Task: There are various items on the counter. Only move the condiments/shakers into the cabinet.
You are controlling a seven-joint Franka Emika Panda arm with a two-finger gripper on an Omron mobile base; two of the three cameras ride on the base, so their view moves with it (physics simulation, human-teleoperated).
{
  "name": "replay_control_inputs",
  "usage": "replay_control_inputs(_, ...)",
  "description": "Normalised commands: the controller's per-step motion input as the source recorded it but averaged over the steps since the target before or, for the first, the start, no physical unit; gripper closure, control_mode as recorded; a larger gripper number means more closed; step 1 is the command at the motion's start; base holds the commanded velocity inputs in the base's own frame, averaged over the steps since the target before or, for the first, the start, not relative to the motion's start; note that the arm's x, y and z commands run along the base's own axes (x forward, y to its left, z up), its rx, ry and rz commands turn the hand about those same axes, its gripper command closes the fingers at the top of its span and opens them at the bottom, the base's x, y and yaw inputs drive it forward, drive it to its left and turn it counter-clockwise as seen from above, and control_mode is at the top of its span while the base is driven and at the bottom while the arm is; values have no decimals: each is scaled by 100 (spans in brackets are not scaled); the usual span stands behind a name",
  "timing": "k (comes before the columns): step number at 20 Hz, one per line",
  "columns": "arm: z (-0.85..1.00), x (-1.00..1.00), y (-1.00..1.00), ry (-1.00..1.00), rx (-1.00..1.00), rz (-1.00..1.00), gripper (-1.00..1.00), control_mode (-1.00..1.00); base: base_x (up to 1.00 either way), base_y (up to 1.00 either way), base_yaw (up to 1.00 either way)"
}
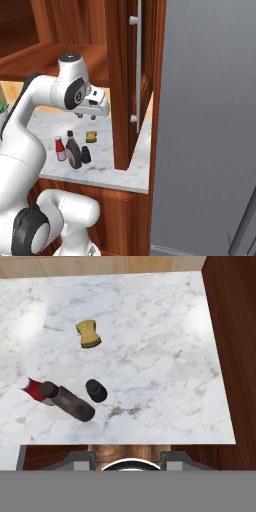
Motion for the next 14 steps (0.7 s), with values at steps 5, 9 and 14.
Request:
replay_control_inputs(5,-6,-33,45,-3,-1,5,-100,-100,0,0,0)
replay_control_inputs(9,-26,-30,71,-3,0,6,-100,-100,0,0,0)
replay_control_inputs(14,-35,0,30,0,0,10,-100,-100,0,0,0)
